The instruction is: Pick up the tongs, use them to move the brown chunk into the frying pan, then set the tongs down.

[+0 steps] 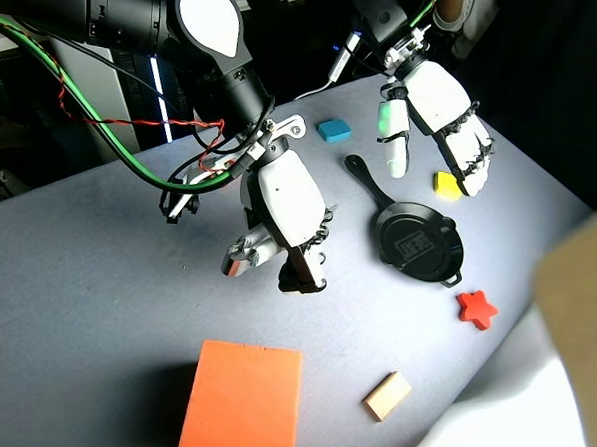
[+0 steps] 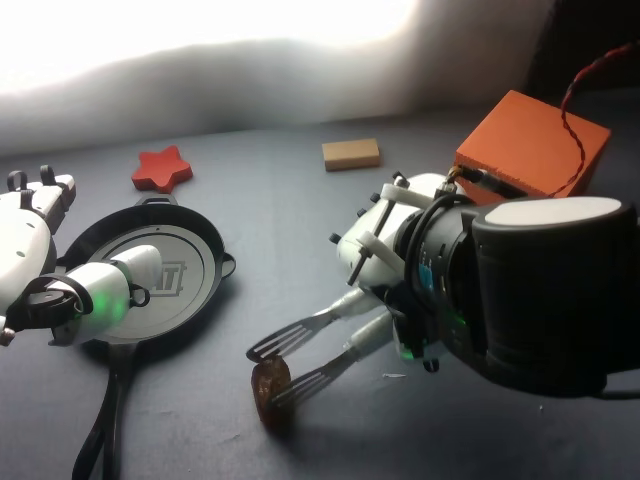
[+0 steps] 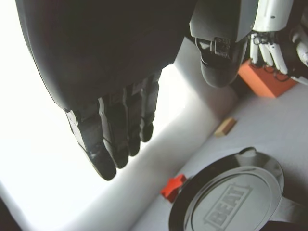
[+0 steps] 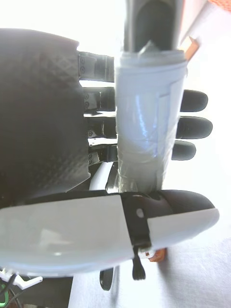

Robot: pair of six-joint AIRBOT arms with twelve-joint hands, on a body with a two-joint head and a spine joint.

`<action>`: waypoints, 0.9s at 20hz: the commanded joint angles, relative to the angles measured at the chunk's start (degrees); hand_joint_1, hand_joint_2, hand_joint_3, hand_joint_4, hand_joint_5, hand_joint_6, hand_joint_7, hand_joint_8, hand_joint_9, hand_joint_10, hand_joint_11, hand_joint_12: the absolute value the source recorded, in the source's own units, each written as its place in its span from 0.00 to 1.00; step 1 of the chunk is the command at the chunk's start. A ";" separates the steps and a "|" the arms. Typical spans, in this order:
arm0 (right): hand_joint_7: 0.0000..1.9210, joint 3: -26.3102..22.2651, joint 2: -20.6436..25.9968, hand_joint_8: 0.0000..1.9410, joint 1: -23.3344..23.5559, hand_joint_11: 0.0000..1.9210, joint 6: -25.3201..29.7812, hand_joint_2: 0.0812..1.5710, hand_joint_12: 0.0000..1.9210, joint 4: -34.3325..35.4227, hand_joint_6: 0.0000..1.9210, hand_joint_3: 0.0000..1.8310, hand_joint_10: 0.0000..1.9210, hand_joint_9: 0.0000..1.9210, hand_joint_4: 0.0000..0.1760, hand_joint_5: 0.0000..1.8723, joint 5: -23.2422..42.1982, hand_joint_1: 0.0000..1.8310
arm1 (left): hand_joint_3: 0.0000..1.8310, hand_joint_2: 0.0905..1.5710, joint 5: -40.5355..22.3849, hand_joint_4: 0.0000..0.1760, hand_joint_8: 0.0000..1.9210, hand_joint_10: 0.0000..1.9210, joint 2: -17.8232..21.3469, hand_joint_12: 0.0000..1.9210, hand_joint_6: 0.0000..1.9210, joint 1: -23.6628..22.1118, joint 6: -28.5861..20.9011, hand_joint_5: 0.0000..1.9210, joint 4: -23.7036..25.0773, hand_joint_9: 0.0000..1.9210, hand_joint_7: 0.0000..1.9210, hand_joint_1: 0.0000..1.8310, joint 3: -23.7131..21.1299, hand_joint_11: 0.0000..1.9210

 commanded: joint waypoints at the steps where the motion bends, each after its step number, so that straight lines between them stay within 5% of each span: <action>1: 0.43 0.00 0.03 0.01 0.23 0.06 -0.28 0.71 0.82 -3.82 0.29 0.00 0.37 0.25 0.00 0.29 0.52 0.56 | 0.00 0.78 -5.12 0.00 0.00 0.00 0.21 0.31 0.00 -0.19 -0.21 0.06 4.04 0.09 0.08 0.00 0.01 0.00; 18: 0.43 0.45 -1.75 0.01 0.05 0.05 -1.33 0.71 0.83 -3.83 0.29 0.00 0.37 0.25 0.00 0.29 1.08 0.55 | 0.00 0.78 -5.13 0.01 0.00 0.00 0.20 0.32 0.00 -0.37 -0.22 0.06 3.98 0.09 0.08 0.00 -0.42 0.00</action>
